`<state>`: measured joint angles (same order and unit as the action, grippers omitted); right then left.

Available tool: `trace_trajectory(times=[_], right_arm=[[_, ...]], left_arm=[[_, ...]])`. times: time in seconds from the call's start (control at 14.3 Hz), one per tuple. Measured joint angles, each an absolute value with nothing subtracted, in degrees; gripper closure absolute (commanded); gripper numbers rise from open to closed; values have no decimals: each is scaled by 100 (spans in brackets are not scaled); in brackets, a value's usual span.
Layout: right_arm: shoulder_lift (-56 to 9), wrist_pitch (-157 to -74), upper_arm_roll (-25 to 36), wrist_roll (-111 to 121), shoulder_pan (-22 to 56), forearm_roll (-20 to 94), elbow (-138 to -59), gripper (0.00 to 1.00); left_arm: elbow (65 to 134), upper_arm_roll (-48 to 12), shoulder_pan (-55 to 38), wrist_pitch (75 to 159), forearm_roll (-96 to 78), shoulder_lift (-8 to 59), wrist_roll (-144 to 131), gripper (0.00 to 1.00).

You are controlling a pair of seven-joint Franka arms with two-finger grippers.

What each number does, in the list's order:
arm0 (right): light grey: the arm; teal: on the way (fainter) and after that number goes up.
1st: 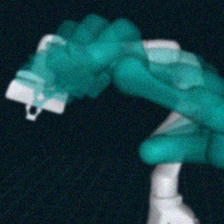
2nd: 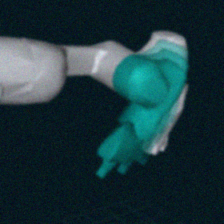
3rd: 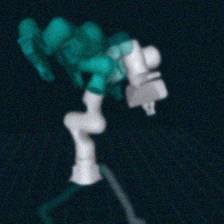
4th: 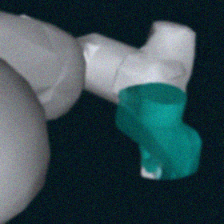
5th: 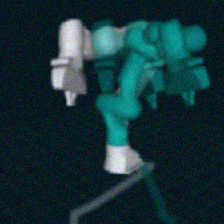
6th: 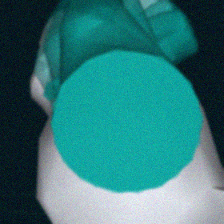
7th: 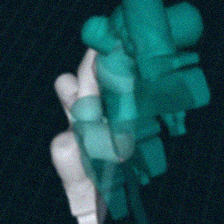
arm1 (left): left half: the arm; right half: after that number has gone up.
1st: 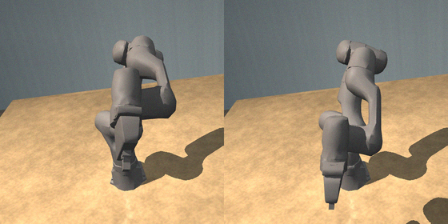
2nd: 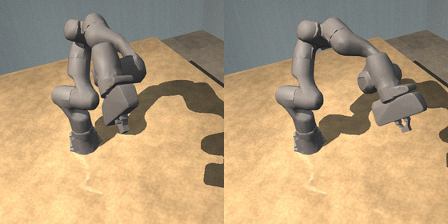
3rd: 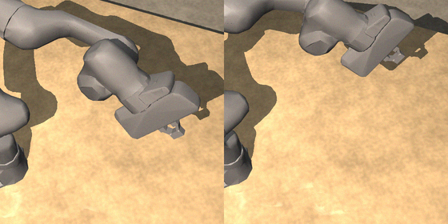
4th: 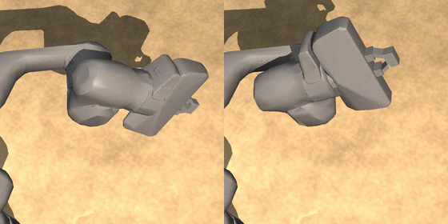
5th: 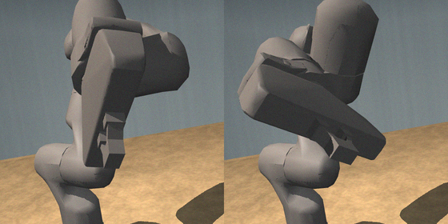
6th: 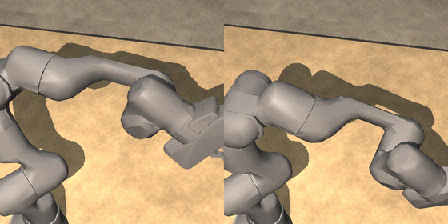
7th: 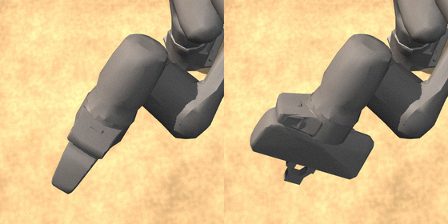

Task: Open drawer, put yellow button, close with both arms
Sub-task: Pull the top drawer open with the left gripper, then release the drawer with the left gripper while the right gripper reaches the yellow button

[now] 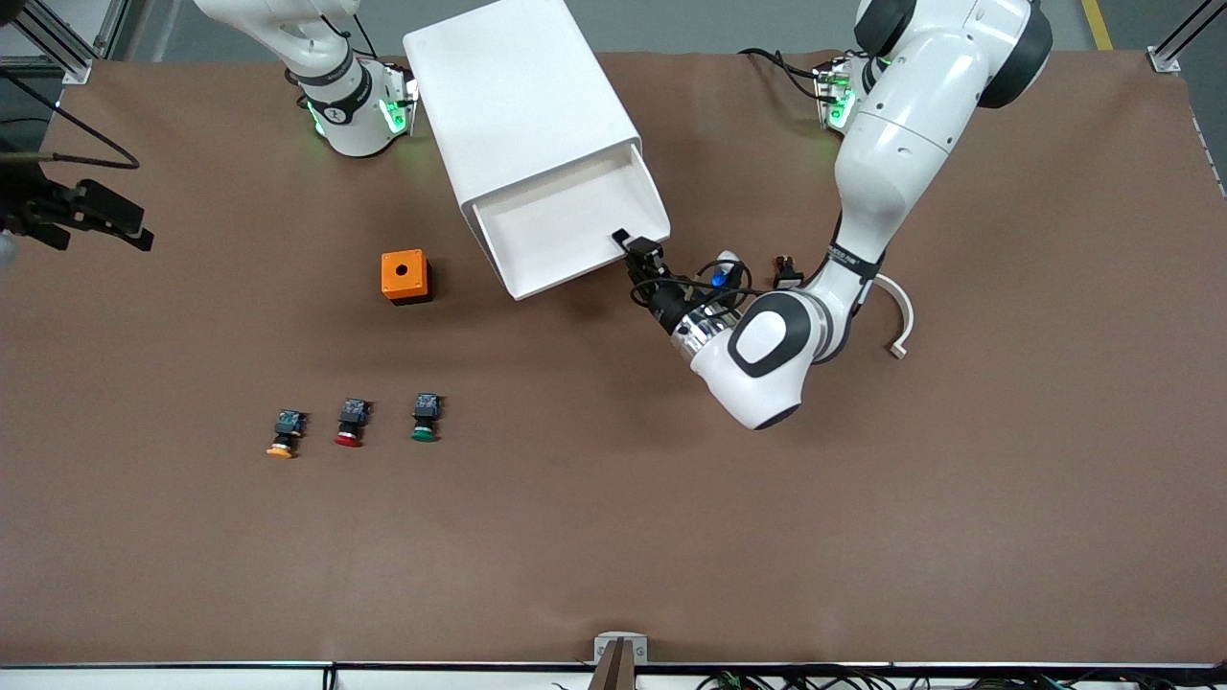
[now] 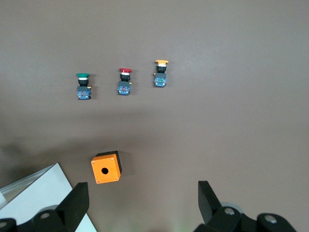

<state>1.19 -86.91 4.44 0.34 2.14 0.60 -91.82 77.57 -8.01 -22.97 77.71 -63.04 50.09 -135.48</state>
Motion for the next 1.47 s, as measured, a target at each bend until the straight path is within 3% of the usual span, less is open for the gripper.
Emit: trace_trajectory(times=[0.21, 0.28, 0.35, 0.42, 0.56, 1.12, 1.47], right_arm=[[-278, -8899, 456, 34, 204, 60, -9181, 0], [-398, -9033, 465, 34, 184, 60, -9179, 0], [-498, -9152, 475, 34, 158, 60, -9173, 0], [-588, -9230, 483, 34, 135, 60, -9171, 0], [-723, -9347, 488, 34, 99, 60, -9155, 0], [-1140, -9934, 460, 32, 99, 72, -9167, 0], [-1281, -11093, 464, 27, 93, 232, -9951, 0]], left_arm=[[7710, -801, -2179, 7786, -6305, 5053, -13549, 72], [7697, -801, -2160, 7790, -6305, 5061, -13548, 55], [7690, -801, -2151, 7818, -6305, 5065, -13546, 32], [7685, -799, -2138, 7863, -6305, 5071, -13458, 18], [7664, -798, -2100, 7887, -6304, 5081, -12824, 4], [7032, -775, -1888, 7904, -6305, 5079, -9160, 1], [6626, 79, -2169, 8181, -5968, 4872, -6987, 1]])
